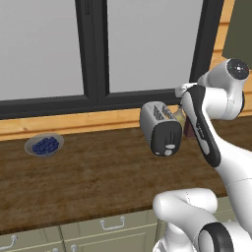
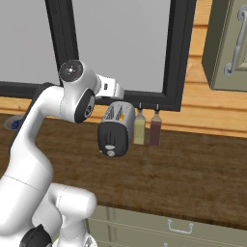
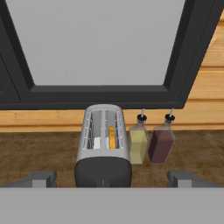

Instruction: Start the toaster. Once the lever pops up, take the bread to the plate on the dining counter.

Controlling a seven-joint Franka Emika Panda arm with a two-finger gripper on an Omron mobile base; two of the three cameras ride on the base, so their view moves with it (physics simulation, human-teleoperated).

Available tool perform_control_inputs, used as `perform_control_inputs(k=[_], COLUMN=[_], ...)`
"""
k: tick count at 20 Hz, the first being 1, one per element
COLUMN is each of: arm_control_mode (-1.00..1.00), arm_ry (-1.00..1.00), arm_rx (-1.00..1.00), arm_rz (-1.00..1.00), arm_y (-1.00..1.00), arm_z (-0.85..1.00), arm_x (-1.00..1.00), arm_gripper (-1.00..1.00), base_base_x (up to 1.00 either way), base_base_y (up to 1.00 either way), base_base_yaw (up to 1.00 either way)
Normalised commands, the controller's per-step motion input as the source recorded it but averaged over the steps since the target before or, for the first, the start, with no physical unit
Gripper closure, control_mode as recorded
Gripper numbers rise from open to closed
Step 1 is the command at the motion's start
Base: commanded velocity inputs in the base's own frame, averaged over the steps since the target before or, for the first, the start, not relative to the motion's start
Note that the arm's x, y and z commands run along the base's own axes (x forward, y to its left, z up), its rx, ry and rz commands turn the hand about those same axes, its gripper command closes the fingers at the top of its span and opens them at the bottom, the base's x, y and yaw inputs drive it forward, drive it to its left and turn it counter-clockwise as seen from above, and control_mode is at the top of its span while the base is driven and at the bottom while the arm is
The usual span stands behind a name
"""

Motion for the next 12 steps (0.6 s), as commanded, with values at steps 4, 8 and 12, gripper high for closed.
perform_control_inputs(k=[4, 8, 12], arm_control_mode=[-1.0, -1.0, -1.0], arm_ry=[0.0, 0.0, 0.0], arm_rx=[0.0, 0.0, 0.0], arm_rz=[0.0, 0.0, 0.0], arm_y=[0.0, 0.0, 0.0], arm_z=[0.0, 0.0, 0.0], arm_x=[0.0, 0.0, 0.0], arm_gripper=[-1.0, -1.0, -1.0], base_base_x=[0.0, 0.0, 0.0], base_base_y=[0.0, 0.0, 0.0], base_base_yaw=[0.0, 0.0, 0.0])
